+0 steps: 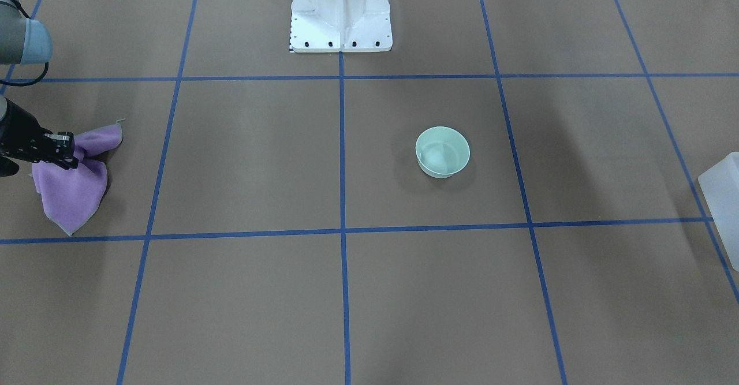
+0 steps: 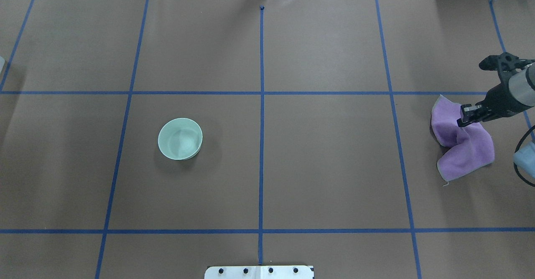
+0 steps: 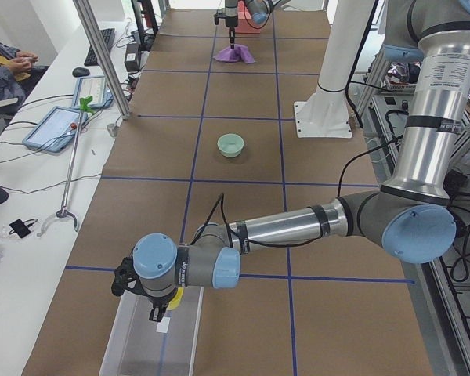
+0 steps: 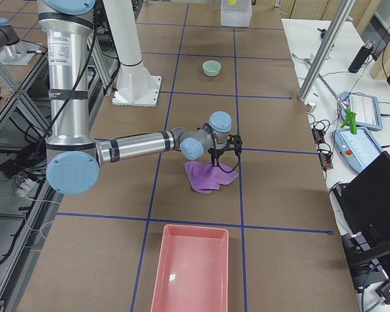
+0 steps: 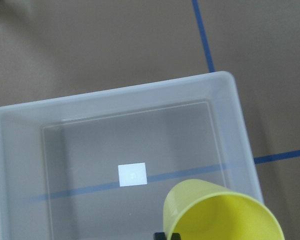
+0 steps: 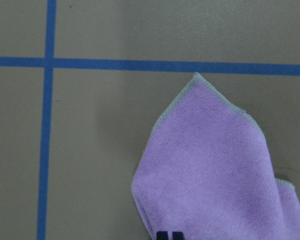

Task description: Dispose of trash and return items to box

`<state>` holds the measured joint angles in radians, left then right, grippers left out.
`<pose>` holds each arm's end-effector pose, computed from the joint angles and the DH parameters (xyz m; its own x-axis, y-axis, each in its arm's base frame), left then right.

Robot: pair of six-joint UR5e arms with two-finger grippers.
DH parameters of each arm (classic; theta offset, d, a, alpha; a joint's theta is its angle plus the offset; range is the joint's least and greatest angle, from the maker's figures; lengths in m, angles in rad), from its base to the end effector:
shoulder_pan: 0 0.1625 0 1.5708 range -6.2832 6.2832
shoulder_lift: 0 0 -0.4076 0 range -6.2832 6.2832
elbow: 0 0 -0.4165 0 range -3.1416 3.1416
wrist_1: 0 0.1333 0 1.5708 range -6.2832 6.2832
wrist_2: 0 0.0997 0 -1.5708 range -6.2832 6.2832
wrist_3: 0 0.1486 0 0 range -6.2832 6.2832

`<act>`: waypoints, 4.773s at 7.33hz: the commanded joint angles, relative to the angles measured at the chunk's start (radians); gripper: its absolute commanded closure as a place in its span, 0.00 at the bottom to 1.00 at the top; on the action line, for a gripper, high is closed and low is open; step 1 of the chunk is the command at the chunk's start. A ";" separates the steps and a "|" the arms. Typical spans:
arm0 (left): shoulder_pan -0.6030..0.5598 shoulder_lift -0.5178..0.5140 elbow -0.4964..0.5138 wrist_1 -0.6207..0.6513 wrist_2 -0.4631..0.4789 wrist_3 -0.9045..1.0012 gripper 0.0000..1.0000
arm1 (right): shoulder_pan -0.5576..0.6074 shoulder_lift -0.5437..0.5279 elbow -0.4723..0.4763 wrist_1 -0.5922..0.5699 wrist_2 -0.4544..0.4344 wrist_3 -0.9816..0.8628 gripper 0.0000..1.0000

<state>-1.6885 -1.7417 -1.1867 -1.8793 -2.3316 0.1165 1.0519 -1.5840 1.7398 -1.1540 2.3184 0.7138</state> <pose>-0.0994 -0.5782 0.7499 0.7356 0.0952 -0.6707 0.0316 0.9842 0.1743 -0.2442 -0.4927 0.5430 0.6162 -0.0388 0.7867 0.0178 0.9992 0.0354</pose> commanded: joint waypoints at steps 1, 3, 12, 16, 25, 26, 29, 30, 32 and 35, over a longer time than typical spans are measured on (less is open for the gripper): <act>0.064 -0.015 0.074 -0.116 0.003 -0.139 1.00 | 0.145 -0.004 0.088 -0.082 0.114 -0.016 1.00; 0.140 -0.033 0.140 -0.187 0.003 -0.215 1.00 | 0.232 -0.010 0.217 -0.285 0.150 -0.103 1.00; 0.133 -0.068 0.025 -0.083 -0.044 -0.250 0.01 | 0.019 0.006 -0.007 -0.122 -0.031 -0.070 0.00; 0.290 0.003 -0.461 0.195 -0.065 -0.627 0.01 | -0.067 0.001 -0.054 -0.009 -0.036 0.068 0.35; 1.058 -0.177 -0.618 0.147 0.357 -1.489 0.01 | 0.388 -0.045 0.093 -0.182 0.145 -0.301 1.00; 1.075 -0.180 -0.604 0.146 0.357 -1.489 0.02 | 0.475 -0.024 0.125 -0.369 0.135 -0.500 1.00; 1.099 -0.205 -0.570 0.143 0.396 -1.497 0.79 | 0.672 0.071 0.119 -0.752 0.002 -0.992 1.00; 1.099 -0.205 -0.568 0.141 0.396 -1.497 1.00 | 0.703 0.070 0.091 -0.754 -0.017 -1.060 1.00; 1.092 -0.206 -0.583 0.144 0.385 -1.494 1.00 | 0.747 0.073 -0.043 -0.747 -0.037 -1.224 1.00; 0.713 -0.173 -0.633 0.161 0.037 -1.282 1.00 | 0.750 0.029 -0.193 -0.667 -0.109 -1.317 1.00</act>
<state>-0.7913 -1.9364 -1.8088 -1.7265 -2.1191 -1.2887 1.8007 -1.5269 1.6199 -1.8730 2.2215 -0.5752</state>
